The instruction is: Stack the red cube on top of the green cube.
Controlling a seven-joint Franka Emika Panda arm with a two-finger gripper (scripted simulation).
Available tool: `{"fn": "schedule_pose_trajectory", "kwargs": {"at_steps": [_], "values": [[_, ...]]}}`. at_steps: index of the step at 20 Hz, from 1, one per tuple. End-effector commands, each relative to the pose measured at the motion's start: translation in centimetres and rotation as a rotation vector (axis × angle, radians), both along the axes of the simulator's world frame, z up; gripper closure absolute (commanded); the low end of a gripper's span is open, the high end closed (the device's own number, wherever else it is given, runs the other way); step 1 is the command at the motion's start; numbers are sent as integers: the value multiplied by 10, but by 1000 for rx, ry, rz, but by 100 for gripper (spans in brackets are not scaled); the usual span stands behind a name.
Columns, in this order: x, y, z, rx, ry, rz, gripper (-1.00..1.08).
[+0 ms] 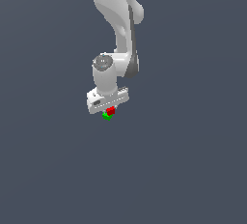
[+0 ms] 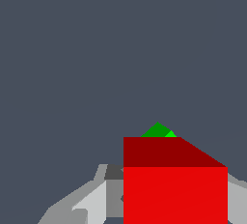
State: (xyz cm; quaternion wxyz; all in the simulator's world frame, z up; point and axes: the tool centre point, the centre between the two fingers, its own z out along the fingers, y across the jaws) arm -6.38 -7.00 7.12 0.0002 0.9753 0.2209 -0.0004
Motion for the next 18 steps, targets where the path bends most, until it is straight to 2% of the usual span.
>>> {"fn": "schedule_pose_trajectory", "kwargs": {"at_steps": [1, 8, 9, 18], "values": [[1, -11, -3, 0, -1, 2, 108], [2, -18, -5, 1, -1, 2, 108], [2, -18, -5, 1, -1, 2, -92], [2, -18, -5, 1, -1, 2, -92]]}}
